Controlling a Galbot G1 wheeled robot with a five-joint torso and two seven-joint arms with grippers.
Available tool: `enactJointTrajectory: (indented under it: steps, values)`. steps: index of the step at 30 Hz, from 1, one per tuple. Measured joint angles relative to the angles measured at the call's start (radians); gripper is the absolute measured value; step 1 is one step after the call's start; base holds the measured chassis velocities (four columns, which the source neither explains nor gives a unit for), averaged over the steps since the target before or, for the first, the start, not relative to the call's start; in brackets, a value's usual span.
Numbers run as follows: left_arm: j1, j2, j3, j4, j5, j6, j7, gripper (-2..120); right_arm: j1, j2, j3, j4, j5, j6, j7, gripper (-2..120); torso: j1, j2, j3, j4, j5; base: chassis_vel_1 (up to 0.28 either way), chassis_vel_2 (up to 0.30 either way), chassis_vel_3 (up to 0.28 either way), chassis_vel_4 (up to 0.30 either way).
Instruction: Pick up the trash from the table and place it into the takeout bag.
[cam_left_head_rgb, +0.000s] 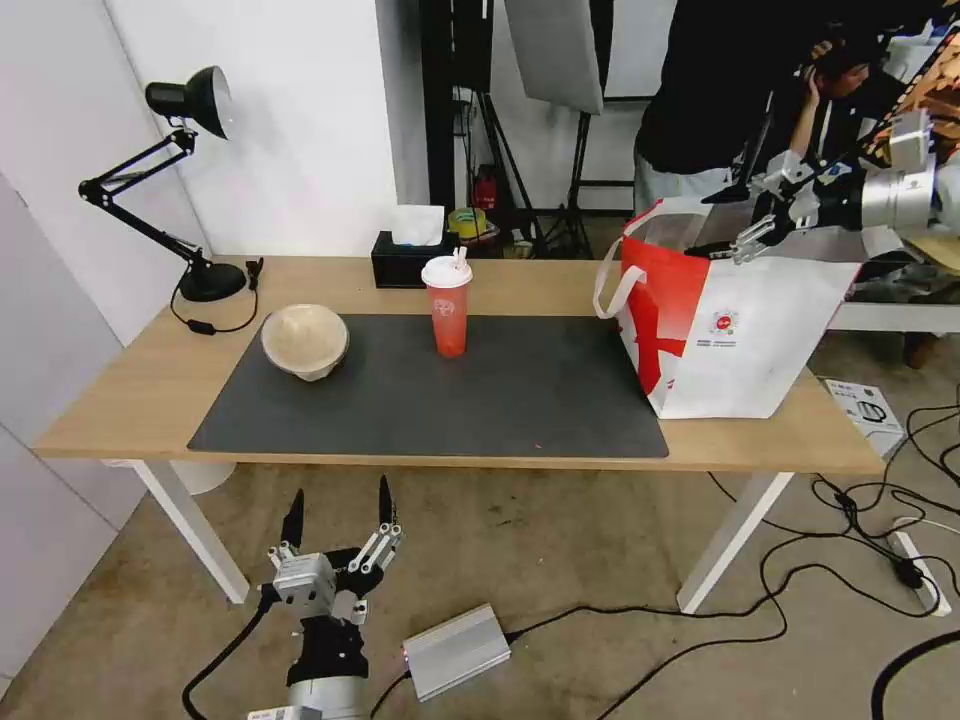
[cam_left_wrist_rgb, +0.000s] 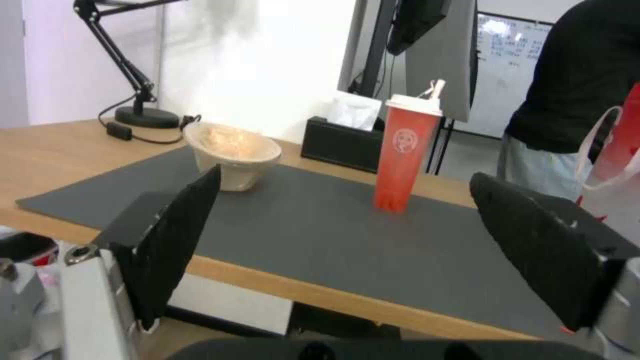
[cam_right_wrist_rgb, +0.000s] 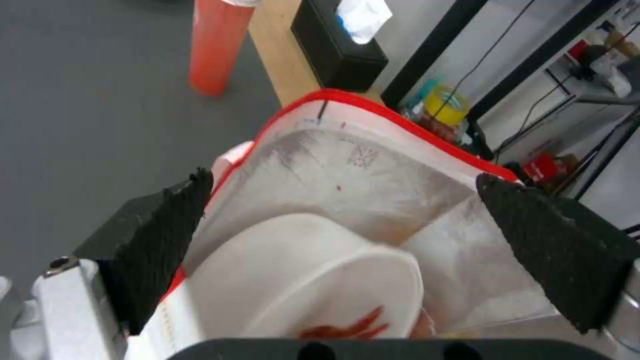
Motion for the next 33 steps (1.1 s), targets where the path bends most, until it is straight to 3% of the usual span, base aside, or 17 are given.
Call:
enactJointTrajectory:
  steps: [14,18,20,23,25,27,33]
  values:
    - [0.001,0.000,-0.002,-0.004,0.000,0.000,0.000,100,0.036,0.007,-0.021,-0.019,-0.034,0.026,-0.009,100,0.000,0.000,0.000,0.0000,0.0000,0.000,0.000,0.000,0.000]
    - [0.001,0.000,-0.002,-0.005,0.000,0.000,0.000,100,0.019,0.004,0.000,-0.016,0.019,0.034,0.021,100,0.000,0.000,0.000,0.0000,0.0000,0.000,0.000,0.000,0.000]
    - [0.001,0.000,-0.003,-0.006,0.000,0.000,0.000,100,-0.047,-0.021,0.052,0.053,0.174,0.036,0.116,100,0.000,0.000,0.000,0.0000,-0.0001,0.000,0.000,0.000,0.000]
    - [0.001,0.001,-0.005,-0.008,-0.001,0.000,0.000,100,-0.121,-0.039,0.119,0.127,0.256,0.040,0.204,100,0.000,0.000,0.000,0.0001,0.0000,0.000,0.000,0.000,0.000]
    - [0.001,0.001,-0.006,-0.008,-0.001,0.000,0.000,100,-0.242,-0.063,0.206,0.234,0.342,0.059,0.355,100,0.000,0.000,0.000,-0.0001,-0.0001,0.000,0.000,0.000,0.000]
    - [0.001,0.000,-0.007,-0.009,-0.001,0.000,0.000,100,-0.341,-0.083,0.270,0.331,0.393,0.083,0.468,100,0.000,0.000,0.000,-0.0001,0.0003,0.000,0.000,0.000,0.000]
    - [-0.001,0.001,-0.008,-0.009,-0.001,0.001,0.000,100,-0.456,-0.108,0.338,0.470,0.428,0.140,0.607,100,0.000,0.000,0.000,-0.0002,0.0002,0.000,0.000,0.000,0.000]
